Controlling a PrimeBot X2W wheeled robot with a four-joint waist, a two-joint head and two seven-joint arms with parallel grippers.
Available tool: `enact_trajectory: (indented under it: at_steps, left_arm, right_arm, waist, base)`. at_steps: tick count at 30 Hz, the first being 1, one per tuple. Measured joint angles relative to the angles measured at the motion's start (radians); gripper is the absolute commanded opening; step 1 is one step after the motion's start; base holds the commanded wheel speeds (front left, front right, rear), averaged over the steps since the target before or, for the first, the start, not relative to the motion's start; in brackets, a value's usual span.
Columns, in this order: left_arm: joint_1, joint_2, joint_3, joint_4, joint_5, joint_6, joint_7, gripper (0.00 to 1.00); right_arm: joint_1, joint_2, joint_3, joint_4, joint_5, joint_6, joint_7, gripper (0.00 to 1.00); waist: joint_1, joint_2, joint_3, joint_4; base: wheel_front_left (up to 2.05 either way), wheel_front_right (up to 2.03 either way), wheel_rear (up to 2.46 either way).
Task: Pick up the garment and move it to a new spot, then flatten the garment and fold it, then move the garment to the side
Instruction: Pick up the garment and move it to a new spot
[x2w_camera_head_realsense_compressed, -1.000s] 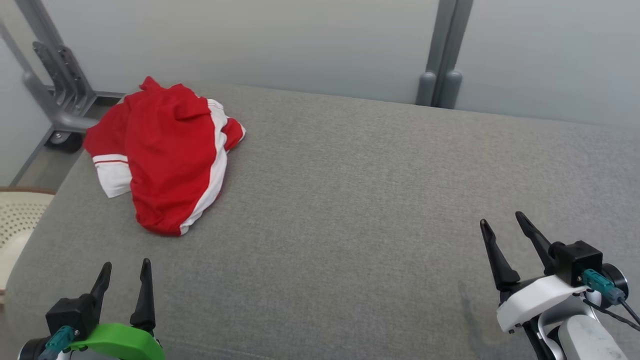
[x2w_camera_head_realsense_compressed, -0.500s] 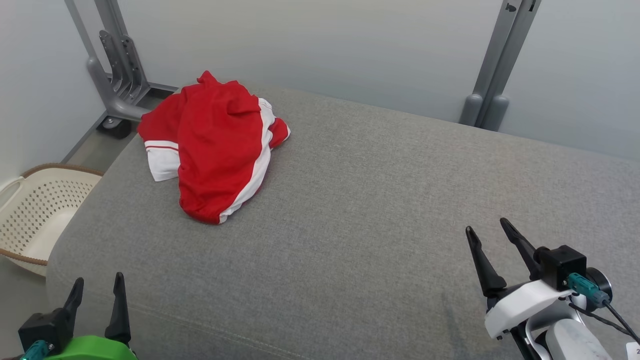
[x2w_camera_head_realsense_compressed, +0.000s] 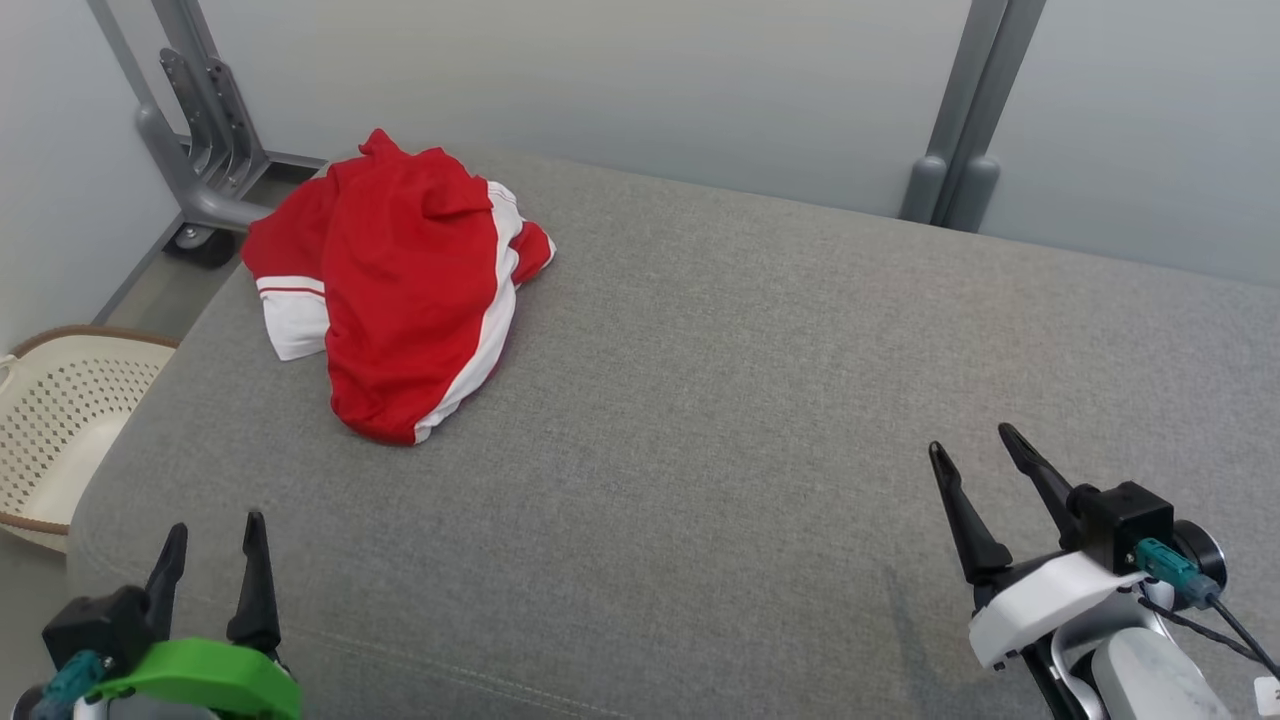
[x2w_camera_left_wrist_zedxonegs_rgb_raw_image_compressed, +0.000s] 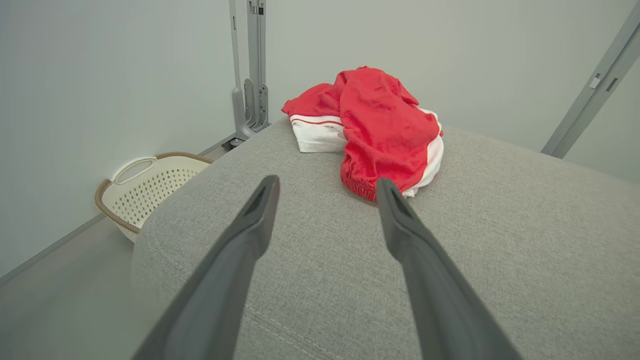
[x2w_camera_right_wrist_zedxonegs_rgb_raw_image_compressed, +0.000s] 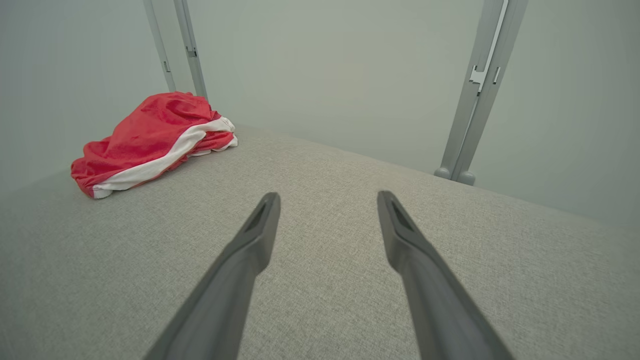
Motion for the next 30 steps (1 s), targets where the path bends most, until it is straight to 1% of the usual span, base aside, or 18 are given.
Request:
enact_trajectory:
  at_steps: [3, 6, 12, 20, 25, 28, 30]
  left_arm:
    - [-0.054, -0.009, -0.012, 0.024, -0.038, -0.001, 0.009, 1.00]
    - [-0.124, -0.011, -0.027, 0.043, -0.076, -0.001, 0.060, 1.00]
    - [-0.250, 0.002, -0.049, 0.077, -0.081, -0.004, 0.133, 1.00]
    - [-0.336, 0.058, 0.000, 0.164, -0.100, -0.005, 0.206, 1.00]
    - [-0.409, 0.056, 0.020, 0.196, -0.139, -0.005, 0.224, 1.00]
    - [-0.450, 0.056, 0.032, 0.225, -0.143, -0.005, 0.231, 1.00]
    - [-0.458, 0.061, 0.039, 0.260, -0.141, 0.008, 0.239, 1.00]
  right_arm:
    - [-0.027, -0.002, 0.012, -0.022, -0.009, 0.000, 0.000, 1.00]
    - [-0.063, -0.007, 0.029, -0.042, -0.014, 0.000, 0.000, 1.00]
    - [-0.079, -0.023, 0.049, -0.047, -0.018, 0.000, 0.000, 1.00]
    - [-0.155, -0.028, 0.061, -0.087, -0.021, 0.000, -0.002, 1.00]
    - [-0.173, -0.032, 0.064, -0.101, -0.021, 0.000, -0.002, 1.00]
    - [-0.191, -0.034, 0.070, -0.104, -0.020, 0.000, -0.002, 1.00]
    - [-0.206, -0.033, 0.080, -0.103, -0.019, 0.000, -0.002, 1.00]
  waist:
    - [0.0000, 0.0000, 0.025, -0.007]
    - [0.0000, 0.0000, 0.056, -0.017]
    - [0.0000, 0.0000, 0.125, -0.046]
    - [0.0000, 0.0000, 0.223, -0.100]
    - [0.0000, 0.0000, 0.289, -0.133]
    - [0.0000, 0.0000, 0.329, -0.150]
    - [0.0000, 0.0000, 0.353, -0.160]
  base:
    - [0.00, 0.00, 0.00]
    - [0.00, 0.00, 0.00]
    - [0.00, 0.00, 0.00]
    - [0.00, 0.00, 0.00]
    - [0.00, 0.00, 0.00]
    - [0.00, 0.00, 0.00]
    - [0.00, 0.00, 0.00]
